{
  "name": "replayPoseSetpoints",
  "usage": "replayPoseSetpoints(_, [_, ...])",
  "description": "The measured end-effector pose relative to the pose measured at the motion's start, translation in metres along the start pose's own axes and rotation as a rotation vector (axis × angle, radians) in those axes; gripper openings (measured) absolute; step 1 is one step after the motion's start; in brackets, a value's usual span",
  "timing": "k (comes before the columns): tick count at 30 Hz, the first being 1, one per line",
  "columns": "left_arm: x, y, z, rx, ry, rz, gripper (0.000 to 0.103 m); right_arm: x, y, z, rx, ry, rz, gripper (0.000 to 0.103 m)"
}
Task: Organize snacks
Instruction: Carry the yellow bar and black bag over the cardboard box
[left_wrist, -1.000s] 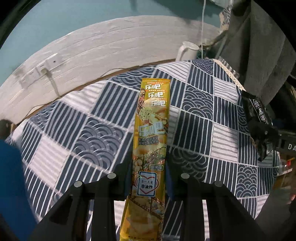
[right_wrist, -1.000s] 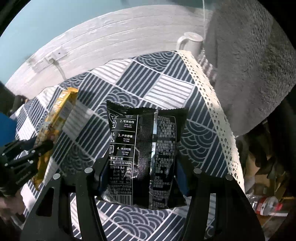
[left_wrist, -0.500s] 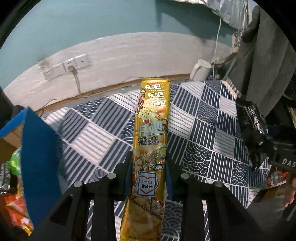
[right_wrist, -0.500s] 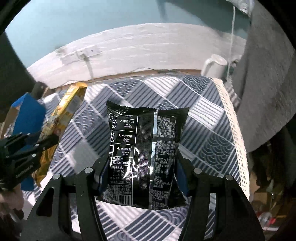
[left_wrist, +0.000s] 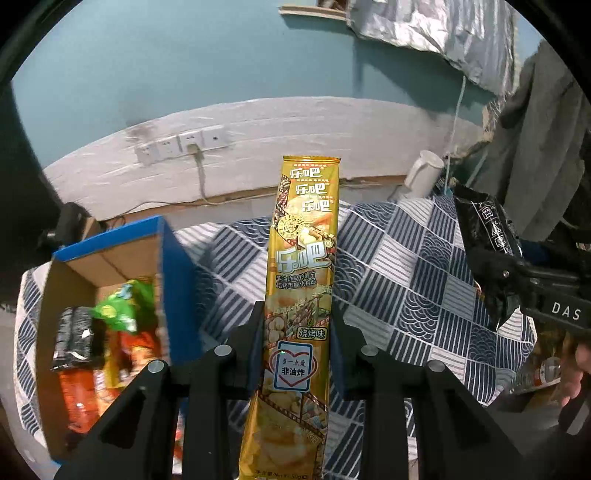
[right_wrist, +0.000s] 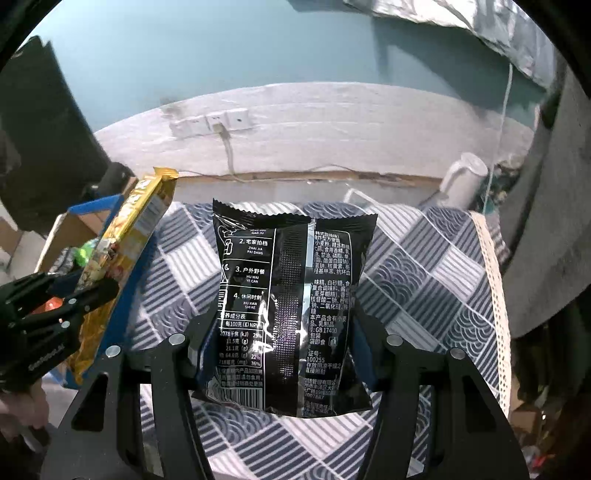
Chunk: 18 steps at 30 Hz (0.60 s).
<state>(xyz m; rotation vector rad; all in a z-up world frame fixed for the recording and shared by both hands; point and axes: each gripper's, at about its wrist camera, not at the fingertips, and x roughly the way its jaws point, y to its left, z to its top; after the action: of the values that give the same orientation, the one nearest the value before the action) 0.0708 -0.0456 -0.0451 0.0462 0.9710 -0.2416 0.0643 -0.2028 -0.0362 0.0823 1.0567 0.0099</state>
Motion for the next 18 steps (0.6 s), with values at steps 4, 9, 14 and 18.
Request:
replayPoseSetpoints(4, [-0.016, 0.02, 0.001, -0.029, -0.019, 0.022, 0.031, -0.004, 0.025, 0.012, -0.023, -0.012, 0.031, 0.059])
replayPoseSetpoints(9, [-0.032, 0.049, -0.002, -0.059, -0.032, 0.046, 0.031, -0.003, 0.059, 0.022, -0.064, -0.01, 0.061, 0.059])
replayPoseSetpoints(14, [-0.043, 0.087, -0.007, -0.105, -0.035, 0.08, 0.031, 0.004, 0.09, 0.029, -0.103, 0.008, 0.097, 0.059])
replayPoseSetpoints(18, [-0.048, 0.117, -0.015, -0.135, -0.037, 0.114, 0.031, 0.012, 0.115, 0.034, -0.118, 0.029, 0.142, 0.059])
